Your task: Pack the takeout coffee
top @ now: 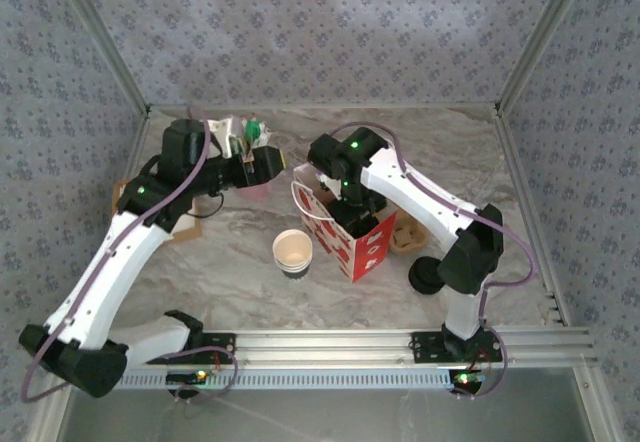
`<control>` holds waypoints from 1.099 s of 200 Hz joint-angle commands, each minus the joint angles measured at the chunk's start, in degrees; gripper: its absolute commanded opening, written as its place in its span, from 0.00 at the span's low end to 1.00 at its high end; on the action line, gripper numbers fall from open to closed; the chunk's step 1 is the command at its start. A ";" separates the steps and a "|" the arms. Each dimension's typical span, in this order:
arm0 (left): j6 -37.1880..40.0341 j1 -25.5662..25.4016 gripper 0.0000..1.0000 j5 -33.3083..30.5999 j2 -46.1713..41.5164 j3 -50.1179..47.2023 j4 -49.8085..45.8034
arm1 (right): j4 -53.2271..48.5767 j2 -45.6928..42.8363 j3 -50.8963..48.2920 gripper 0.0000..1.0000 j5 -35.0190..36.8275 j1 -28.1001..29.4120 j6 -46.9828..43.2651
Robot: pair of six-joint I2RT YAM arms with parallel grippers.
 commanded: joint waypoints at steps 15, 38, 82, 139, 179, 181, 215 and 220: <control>-0.22 -4.23 0.99 -0.78 -3.15 0.39 -4.37 | -0.76 -1.41 0.42 0.63 -0.81 -0.21 -1.24; 0.07 -8.23 1.00 -3.48 -2.78 0.45 -6.50 | -0.77 -1.48 0.45 0.63 -0.74 -0.32 -1.33; -0.75 -11.55 1.00 -6.42 -3.43 -0.54 -6.90 | -0.33 -1.65 -0.01 0.63 -0.73 -0.38 -1.57; -2.06 -16.13 0.97 -6.35 -4.27 -1.05 -3.32 | 0.31 -2.39 -0.98 0.63 -0.77 -0.50 -1.77; -2.40 -16.85 0.92 -7.09 -3.79 -1.59 -2.71 | 0.72 -2.37 -1.29 0.63 -0.84 -0.56 -1.85; -2.41 -16.88 0.91 -7.03 -3.71 -1.65 -2.73 | 0.77 -2.37 -1.32 0.63 -0.82 -0.56 -1.85; -2.22 -16.86 0.91 -7.97 -2.62 -1.69 -2.71 | 1.17 -2.46 -1.66 0.63 -0.92 -0.66 -2.04; -2.23 -16.89 0.91 -7.91 -2.52 -1.76 -2.71 | 1.25 -2.41 -1.77 0.63 -0.88 -0.66 -2.03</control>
